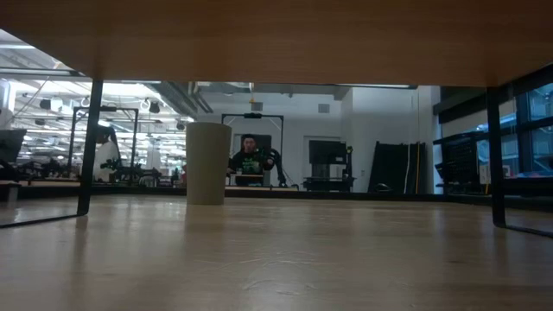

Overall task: Stack small to large cups/mugs on shelf
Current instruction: Put the white mug on the shelf

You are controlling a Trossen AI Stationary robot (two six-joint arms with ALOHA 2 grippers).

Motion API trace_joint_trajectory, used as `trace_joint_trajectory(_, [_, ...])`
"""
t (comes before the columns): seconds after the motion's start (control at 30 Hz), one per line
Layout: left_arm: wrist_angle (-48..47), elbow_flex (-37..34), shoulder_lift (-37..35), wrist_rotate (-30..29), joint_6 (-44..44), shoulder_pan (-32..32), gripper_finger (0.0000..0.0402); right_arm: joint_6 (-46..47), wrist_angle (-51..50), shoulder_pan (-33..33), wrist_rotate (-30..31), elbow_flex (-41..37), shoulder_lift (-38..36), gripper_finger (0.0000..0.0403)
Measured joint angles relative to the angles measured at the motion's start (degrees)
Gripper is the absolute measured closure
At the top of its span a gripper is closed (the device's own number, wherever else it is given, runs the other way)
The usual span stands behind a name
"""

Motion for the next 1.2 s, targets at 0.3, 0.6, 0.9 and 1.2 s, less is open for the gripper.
trace_joint_trajectory(0.3, [0.01,0.00,0.00,0.00,0.00,0.00,0.0354,-0.20,0.02,-0.58,0.00,0.00,0.00,0.0309])
trace_joint_trajectory(0.6, [0.01,0.00,0.00,0.00,0.00,0.00,0.0354,-0.17,0.02,-0.63,-0.02,0.00,0.02,0.0309])
trace_joint_trajectory(0.9, [0.41,0.00,0.00,-0.02,0.00,0.00,0.0354,0.09,0.02,-0.79,-0.13,0.00,0.02,0.0309])
trace_joint_trajectory(1.2, [0.13,0.00,0.00,-0.46,0.04,0.00,0.0354,0.09,0.02,-0.79,-0.20,0.00,0.02,0.0309])
